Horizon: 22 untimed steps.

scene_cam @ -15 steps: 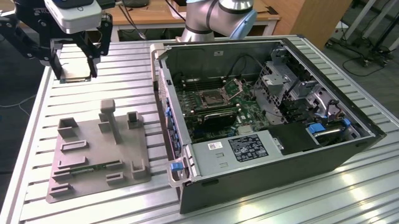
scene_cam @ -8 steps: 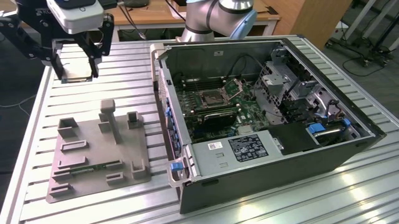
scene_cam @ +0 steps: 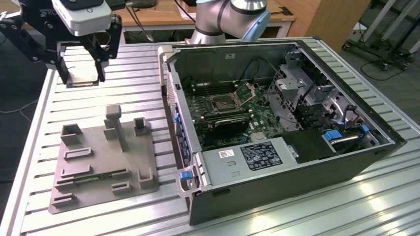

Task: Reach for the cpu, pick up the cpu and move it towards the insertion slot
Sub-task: 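Pick up the cpu and move it towards the insertion slot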

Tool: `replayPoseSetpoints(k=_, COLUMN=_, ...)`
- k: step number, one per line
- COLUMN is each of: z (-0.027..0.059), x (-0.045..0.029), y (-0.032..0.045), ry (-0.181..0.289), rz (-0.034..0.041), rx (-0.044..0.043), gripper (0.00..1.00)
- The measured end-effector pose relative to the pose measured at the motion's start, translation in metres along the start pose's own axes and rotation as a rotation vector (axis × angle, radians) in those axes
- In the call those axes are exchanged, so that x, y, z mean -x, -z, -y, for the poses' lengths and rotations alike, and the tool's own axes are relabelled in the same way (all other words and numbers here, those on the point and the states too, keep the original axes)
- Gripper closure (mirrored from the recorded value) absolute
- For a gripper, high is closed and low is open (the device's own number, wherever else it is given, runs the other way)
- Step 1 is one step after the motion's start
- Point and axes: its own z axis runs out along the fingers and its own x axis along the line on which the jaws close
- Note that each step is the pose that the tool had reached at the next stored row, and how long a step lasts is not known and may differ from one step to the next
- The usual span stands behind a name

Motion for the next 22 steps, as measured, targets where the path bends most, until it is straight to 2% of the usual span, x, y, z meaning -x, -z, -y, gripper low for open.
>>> replayPoseSetpoints(k=22, z=0.0000, x=0.0049, y=-0.0010, ry=0.000, rz=0.0004, rx=0.0000, gripper=0.45)
